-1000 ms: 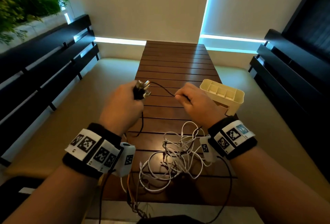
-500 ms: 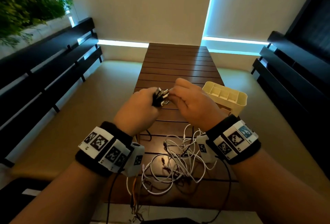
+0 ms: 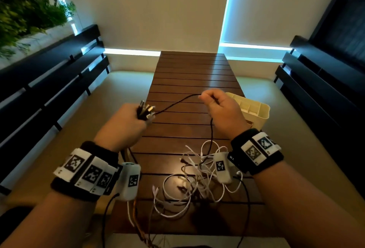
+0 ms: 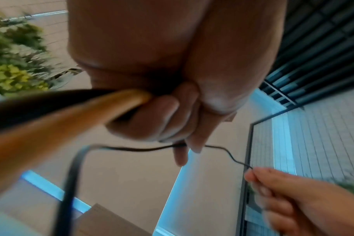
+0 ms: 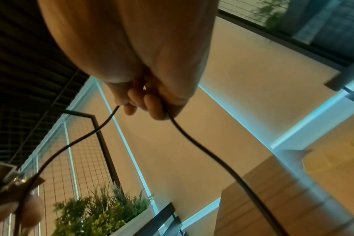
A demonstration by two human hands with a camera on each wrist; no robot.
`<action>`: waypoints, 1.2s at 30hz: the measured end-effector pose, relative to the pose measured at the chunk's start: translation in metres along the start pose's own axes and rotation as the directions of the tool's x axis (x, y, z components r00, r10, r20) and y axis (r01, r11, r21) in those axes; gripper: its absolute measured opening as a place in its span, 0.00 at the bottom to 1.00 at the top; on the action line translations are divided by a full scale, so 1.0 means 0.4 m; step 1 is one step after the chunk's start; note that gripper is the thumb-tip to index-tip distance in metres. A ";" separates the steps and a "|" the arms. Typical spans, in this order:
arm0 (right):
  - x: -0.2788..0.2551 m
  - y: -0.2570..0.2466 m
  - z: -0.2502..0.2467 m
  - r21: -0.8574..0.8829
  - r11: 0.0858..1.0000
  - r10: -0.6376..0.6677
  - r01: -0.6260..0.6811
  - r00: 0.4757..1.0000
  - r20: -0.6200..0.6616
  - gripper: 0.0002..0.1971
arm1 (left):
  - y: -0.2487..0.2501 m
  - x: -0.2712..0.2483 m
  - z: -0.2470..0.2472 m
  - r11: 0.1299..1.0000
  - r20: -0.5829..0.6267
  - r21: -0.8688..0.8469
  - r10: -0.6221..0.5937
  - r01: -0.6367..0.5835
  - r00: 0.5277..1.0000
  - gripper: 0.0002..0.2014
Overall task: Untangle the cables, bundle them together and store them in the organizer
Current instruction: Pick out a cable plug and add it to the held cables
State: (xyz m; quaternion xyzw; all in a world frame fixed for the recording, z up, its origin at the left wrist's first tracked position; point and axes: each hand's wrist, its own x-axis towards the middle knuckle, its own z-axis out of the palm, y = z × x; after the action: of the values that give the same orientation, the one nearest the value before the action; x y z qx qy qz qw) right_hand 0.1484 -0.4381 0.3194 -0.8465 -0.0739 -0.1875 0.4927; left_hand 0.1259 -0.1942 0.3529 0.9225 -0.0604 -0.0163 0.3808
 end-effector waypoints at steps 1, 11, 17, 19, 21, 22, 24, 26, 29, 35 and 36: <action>0.007 -0.002 -0.004 -0.063 0.996 -0.057 0.057 0.998 -0.007 0.05 | -0.004 0.000 0.008 1.000 0.002 0.009 -0.016 0.016 1.000 0.08; 0.012 -0.043 0.043 -0.280 0.817 -0.475 0.504 0.864 0.168 0.08 | 0.090 -0.003 0.047 0.971 -0.030 0.064 0.232 -0.230 0.972 0.08; -0.011 -0.028 0.041 -0.259 0.841 -0.446 0.476 0.879 0.168 0.08 | 0.085 0.007 0.049 0.980 -0.019 0.095 0.180 -0.178 0.983 0.16; -0.022 -0.019 0.044 -0.248 0.856 -0.426 0.454 0.891 0.159 0.08 | 0.089 0.006 0.054 0.974 0.014 0.097 0.204 -0.204 0.979 0.16; -0.026 -0.022 0.045 -0.213 0.866 -0.429 0.452 0.891 0.147 0.07 | 0.086 0.013 0.063 0.969 0.036 0.088 0.230 -0.233 0.972 0.14; -0.027 -0.025 0.045 -0.196 0.870 -0.432 0.452 0.891 0.138 0.06 | 0.084 0.016 0.068 0.967 0.038 0.081 0.239 -0.242 0.970 0.13; -0.031 -0.033 0.041 -0.173 0.883 -0.418 0.435 0.899 0.128 0.05 | 0.080 0.014 0.075 0.963 0.012 0.070 0.258 -0.258 0.966 0.12; -0.039 -0.038 0.038 -0.132 0.915 -0.365 0.381 0.922 0.128 0.04 | 0.080 0.009 0.077 0.956 -0.063 0.035 0.293 -0.291 0.954 0.10; -0.056 -0.026 0.045 -0.021 0.982 -0.183 0.188 0.971 0.156 0.05 | 0.089 -0.001 0.059 0.940 -0.235 -0.107 0.294 -0.325 0.926 0.09; -0.085 0.064 0.055 0.103 0.977 0.161 -0.186 0.963 0.216 0.12 | 0.077 -0.003 -0.017 0.931 -0.382 -0.300 0.082 -0.207 0.920 0.09; -0.079 0.067 0.051 0.135 0.968 0.185 -0.214 0.962 0.199 0.12 | 0.065 -0.001 -0.019 0.953 -0.322 -0.252 0.080 -0.167 0.943 0.08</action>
State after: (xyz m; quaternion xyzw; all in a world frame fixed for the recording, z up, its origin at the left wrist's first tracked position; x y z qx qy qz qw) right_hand 0.1327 -0.4322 0.2766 -0.8225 -0.0480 -0.0511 0.5645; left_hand 0.1235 -0.2071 0.3764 0.8461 -0.0556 0.1437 0.5103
